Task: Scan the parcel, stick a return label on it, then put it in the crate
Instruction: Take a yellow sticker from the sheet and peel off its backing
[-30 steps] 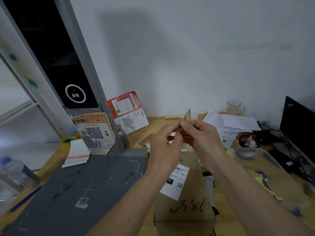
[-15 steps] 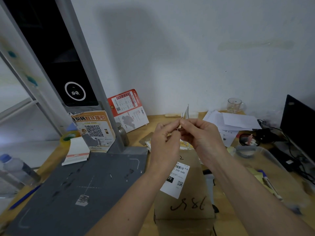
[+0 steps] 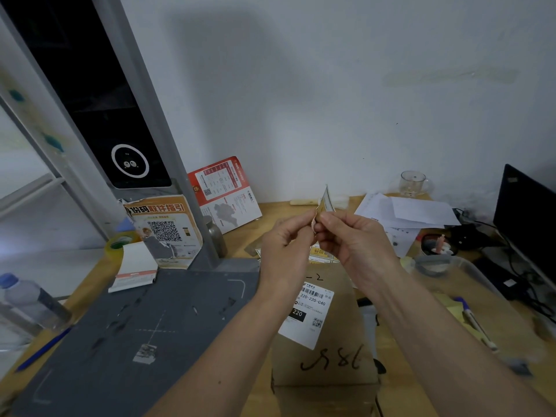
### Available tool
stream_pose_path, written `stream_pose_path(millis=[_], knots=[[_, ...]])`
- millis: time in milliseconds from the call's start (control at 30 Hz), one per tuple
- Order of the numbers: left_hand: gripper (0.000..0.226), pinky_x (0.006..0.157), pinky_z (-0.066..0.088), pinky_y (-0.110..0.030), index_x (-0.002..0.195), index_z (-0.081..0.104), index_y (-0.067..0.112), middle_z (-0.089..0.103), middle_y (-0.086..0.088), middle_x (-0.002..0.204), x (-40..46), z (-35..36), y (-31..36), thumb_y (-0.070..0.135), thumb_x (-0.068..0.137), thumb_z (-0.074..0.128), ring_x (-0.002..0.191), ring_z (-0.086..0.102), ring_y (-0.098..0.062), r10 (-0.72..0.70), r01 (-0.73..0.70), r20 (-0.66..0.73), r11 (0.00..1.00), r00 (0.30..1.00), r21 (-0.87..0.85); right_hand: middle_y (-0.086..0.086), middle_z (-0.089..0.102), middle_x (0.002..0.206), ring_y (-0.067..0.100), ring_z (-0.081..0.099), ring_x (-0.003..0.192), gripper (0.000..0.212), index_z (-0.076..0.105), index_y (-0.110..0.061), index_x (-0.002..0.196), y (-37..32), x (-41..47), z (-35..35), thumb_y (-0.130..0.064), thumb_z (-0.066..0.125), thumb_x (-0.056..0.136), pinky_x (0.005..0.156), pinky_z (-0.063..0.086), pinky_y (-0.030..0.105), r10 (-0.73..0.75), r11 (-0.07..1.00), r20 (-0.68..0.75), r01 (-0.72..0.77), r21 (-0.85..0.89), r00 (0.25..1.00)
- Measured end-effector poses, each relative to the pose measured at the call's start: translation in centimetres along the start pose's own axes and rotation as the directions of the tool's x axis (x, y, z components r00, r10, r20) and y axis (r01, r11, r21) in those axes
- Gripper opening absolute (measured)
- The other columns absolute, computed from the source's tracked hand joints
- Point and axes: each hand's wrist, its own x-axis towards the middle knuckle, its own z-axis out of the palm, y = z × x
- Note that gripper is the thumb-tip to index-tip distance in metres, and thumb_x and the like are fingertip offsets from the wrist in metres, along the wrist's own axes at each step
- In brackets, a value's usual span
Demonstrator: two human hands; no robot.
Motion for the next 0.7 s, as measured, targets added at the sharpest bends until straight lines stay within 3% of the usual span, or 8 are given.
stream_pose_path(millis=[233,300,400,567,700], knots=[[0.025,0.098,0.053,-0.038,0.112,0.074,0.018,0.072,-0.005,0.113,0.07,-0.27,-0.51,0.010,0.091,0.062,0.107,0.068,-0.017,0.050,-0.052,0.033,0.997,0.998,0.053,0.006,0.068,0.069,0.016,0.062,0.065,0.004,0.072,-0.008,0.077,-0.09,-0.30,-0.05,-0.012,0.071,0.077,0.061,0.052,0.023,0.006,1.000,0.040,-0.006,-0.005,0.999],[0.025,0.098,0.053,-0.036,0.113,0.074,0.017,0.072,-0.004,0.113,0.04,-0.28,-0.45,0.011,0.091,0.062,0.107,0.068,-0.016,0.049,-0.050,0.029,0.997,0.998,0.058,0.009,0.069,0.073,0.018,0.064,0.068,0.013,0.071,-0.008,0.077,-0.10,-0.35,-0.07,-0.017,0.074,0.069,0.063,0.052,0.024,0.012,1.000,0.063,-0.010,-0.029,0.998],[0.024,0.097,0.053,-0.033,0.110,0.074,0.017,0.072,-0.007,0.113,0.02,-0.31,-0.36,0.010,0.090,0.064,0.106,0.068,-0.016,0.039,-0.040,0.005,0.998,0.999,0.040,0.011,0.067,0.074,0.019,0.063,0.069,0.001,0.071,-0.007,0.077,-0.09,-0.36,-0.08,-0.008,0.071,0.077,0.066,0.053,0.025,0.014,0.998,0.064,-0.010,-0.058,0.998],[0.023,0.091,0.056,-0.029,0.108,0.074,0.015,0.072,-0.008,0.111,-0.16,-0.35,-0.19,0.007,0.090,0.063,0.104,0.069,-0.019,0.022,-0.022,0.003,1.000,1.000,0.004,0.008,0.067,0.069,0.016,0.062,0.065,0.008,0.072,-0.007,0.078,-0.05,-0.50,-0.17,-0.005,0.066,0.082,0.066,0.054,0.025,0.015,0.999,0.046,-0.013,-0.045,0.999],[0.028,0.092,0.056,-0.033,0.091,0.074,0.030,0.073,-0.004,0.105,-0.33,-0.27,-0.07,0.004,0.089,0.063,0.102,0.069,-0.020,0.030,-0.030,-0.002,1.000,1.000,-0.010,0.009,0.065,0.070,0.015,0.061,0.065,0.008,0.072,-0.002,0.086,0.01,-0.55,-0.37,-0.004,0.064,0.084,0.066,0.054,0.025,0.018,0.999,0.041,-0.016,-0.050,0.999]])
